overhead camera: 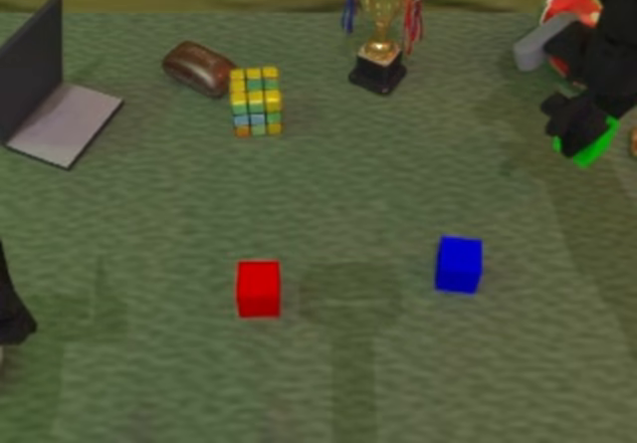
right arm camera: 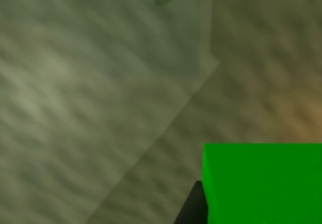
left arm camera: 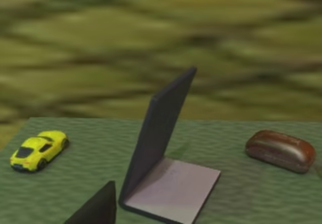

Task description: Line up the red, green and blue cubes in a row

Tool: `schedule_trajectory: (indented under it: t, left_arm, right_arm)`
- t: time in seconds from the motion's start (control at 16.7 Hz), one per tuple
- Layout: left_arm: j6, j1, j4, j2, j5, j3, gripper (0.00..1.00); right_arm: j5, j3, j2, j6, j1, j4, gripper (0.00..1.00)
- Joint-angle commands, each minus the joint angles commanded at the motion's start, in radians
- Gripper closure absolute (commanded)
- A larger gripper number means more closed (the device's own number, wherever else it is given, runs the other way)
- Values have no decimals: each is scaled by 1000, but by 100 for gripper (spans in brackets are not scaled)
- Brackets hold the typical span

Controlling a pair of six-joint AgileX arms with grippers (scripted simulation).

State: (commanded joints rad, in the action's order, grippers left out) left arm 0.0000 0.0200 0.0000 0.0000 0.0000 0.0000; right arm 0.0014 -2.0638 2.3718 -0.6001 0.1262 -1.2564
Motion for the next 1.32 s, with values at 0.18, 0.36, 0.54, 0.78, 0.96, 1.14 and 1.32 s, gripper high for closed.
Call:
schedule_trajectory:
  t: [0.18, 0.36, 0.54, 0.78, 0.96, 1.14, 1.32]
  left_arm:
    - [0, 0, 0, 0, 0, 0, 0]
    - [0, 0, 0, 0, 0, 0, 0]
    - [0, 0, 0, 0, 0, 0, 0]
    - [0, 0, 0, 0, 0, 0, 0]
    - [0, 0, 0, 0, 0, 0, 0]
    - [0, 0, 0, 0, 0, 0, 0]
    - [0, 0, 0, 0, 0, 0, 0]
  right_arm:
    - [0, 2, 3, 3, -4, 2, 100]
    - [1, -1, 4, 67, 32, -1, 100]
    - [2, 0, -1, 222, 110, -5, 100]
    - [4, 22, -17, 545, 255, -12, 100]
    - [3, 48, -33, 844, 379, -19, 100]
    - [3, 72, -55, 1111, 498, -19, 100]
    - [5, 92, -85, 1289, 590, -11, 100]
